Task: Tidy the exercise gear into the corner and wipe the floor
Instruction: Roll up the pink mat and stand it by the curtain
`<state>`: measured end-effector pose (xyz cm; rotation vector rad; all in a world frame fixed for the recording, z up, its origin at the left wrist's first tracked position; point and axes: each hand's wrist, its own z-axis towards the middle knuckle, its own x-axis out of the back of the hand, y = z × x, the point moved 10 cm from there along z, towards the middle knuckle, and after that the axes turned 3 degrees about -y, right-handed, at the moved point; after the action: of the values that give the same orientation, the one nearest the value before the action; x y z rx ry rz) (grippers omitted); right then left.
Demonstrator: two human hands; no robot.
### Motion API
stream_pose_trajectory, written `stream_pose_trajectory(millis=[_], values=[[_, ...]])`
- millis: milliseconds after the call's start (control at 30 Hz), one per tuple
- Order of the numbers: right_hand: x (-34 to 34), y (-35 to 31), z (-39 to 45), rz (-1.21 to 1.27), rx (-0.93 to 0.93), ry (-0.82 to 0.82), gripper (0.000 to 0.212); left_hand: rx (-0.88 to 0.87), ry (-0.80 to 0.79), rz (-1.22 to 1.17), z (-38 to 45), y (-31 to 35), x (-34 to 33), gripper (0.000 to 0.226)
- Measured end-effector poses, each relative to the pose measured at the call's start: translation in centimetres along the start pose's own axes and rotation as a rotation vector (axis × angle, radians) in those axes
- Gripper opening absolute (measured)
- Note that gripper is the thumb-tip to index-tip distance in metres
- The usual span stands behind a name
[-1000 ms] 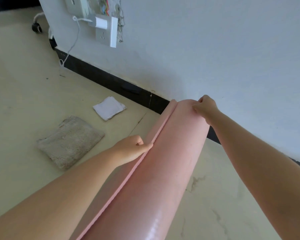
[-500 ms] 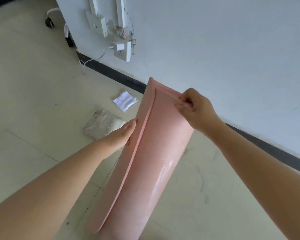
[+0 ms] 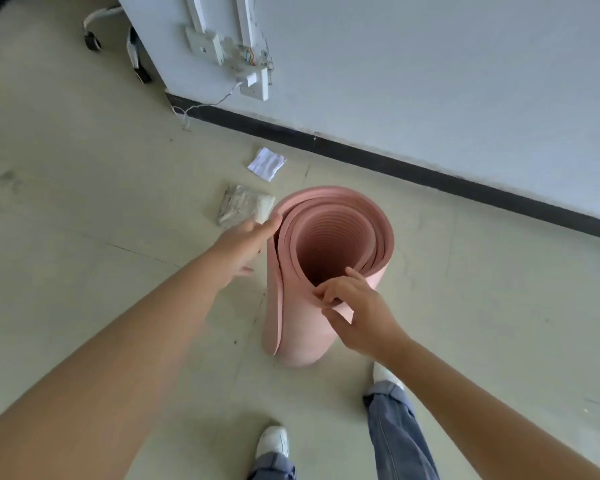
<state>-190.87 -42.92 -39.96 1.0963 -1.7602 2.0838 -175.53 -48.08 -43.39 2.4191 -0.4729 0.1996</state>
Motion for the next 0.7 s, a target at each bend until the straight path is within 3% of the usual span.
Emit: stream_pose_trajectory(millis=[100, 167, 233, 333, 367, 500, 700], values=[[-0.7, -2.3, -4.6, 0.125, -0.145, 0.166, 0.012, -0.161, 0.150, 0.249, -4.0, 0.4, 0.8, 0.077], [0.5, -3.3, -8.0, 0.106, -0.287, 0.405, 0.020, -0.188, 0.130, 0.495, -6.6, -0.8, -0.7, 0.087], [2.0, -2.9, -11.1, 0.018, -0.544, 0.581, 0.033, -0.194, 0.103, 0.707, -8.1, -2.8, -2.5, 0.082], [0.4, 1.2, -15.3, 0.227, -1.147, 0.452, 0.068, -0.206, 0.026, 0.823, -9.9, -5.7, -5.0, 0.059], [-0.1, 1.9, -16.3, 0.267, -1.237, 0.386, 0.069, -0.194, 0.003, 0.834, -10.3, -6.7, -5.6, 0.056], [-1.0, 1.9, -17.6, 0.074, -1.184, 0.169, 0.041, -0.100, 0.026, 0.856, -11.7, -9.5, -5.9, 0.051], [-0.9, 2.1, -19.8, -0.140, -1.176, 0.068, 0.040, 0.005, 0.048, 0.822, -12.8, -11.3, -7.7, 0.056]])
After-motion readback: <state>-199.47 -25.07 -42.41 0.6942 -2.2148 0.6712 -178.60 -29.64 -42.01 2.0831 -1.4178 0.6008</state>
